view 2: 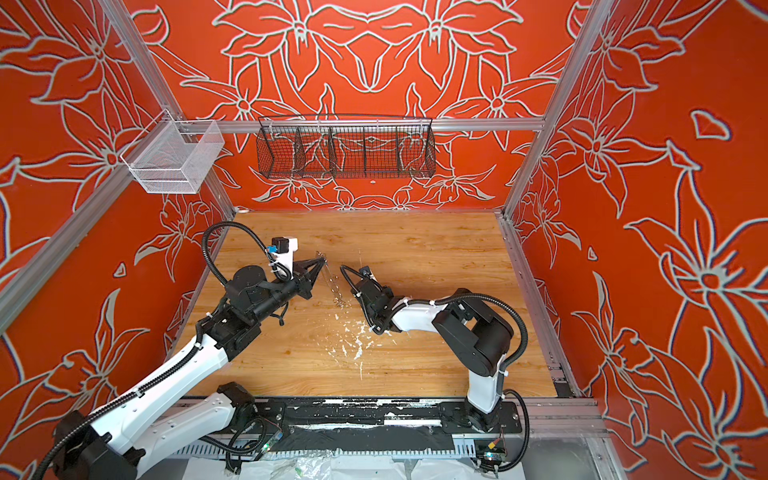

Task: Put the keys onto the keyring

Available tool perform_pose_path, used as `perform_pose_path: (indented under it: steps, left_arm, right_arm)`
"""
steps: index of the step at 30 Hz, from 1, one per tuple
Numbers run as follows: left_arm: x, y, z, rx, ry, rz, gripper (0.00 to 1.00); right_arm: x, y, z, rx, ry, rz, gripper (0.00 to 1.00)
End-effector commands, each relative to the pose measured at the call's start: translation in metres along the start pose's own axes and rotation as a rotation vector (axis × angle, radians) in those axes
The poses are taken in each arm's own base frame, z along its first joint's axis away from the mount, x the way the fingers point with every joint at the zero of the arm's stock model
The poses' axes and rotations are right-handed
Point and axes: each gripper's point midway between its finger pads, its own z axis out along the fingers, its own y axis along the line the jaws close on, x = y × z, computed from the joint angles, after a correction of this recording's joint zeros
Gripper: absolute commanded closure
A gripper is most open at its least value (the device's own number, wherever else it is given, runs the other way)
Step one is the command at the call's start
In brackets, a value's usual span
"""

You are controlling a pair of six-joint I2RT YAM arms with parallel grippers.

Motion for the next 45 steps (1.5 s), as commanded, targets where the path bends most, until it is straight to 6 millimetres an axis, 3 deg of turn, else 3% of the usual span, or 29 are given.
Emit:
perform_pose_path:
  steps: [1, 8, 17, 26, 30, 36, 45]
  left_arm:
    - [-0.018, -0.004, -0.008, 0.008, -0.072, 0.016, 1.00]
    - [-0.018, -0.004, -0.009, 0.004, -0.074, 0.016, 1.00]
    - [-0.018, -0.004, -0.009, 0.005, -0.074, 0.014, 1.00]
    - [-0.017, -0.004, -0.009, 0.008, -0.072, 0.013, 1.00]
    - [-0.018, -0.005, -0.010, 0.009, -0.076, 0.012, 1.00]
    - [-0.018, -0.004, -0.010, 0.009, -0.076, 0.013, 1.00]
    - [-0.018, -0.007, -0.009, 0.022, -0.074, 0.015, 1.00]
  right_arm:
    - [0.005, -0.005, 0.008, 0.071, 0.028, -0.050, 0.57]
    - [0.014, -0.004, 0.018, 0.093, 0.057, -0.055, 0.62]
    - [0.012, -0.010, 0.015, 0.115, 0.043, -0.023, 0.84]
    - [0.011, -0.009, 0.015, 0.046, 0.045, 0.054, 0.99]
    - [0.013, -0.012, 0.015, 0.024, 0.052, 0.084, 1.00]
    - [0.006, -0.012, -0.004, -0.059, 0.013, 0.122, 1.00]
    - [0.006, -0.001, -0.049, -0.347, -0.119, 0.145, 1.00]
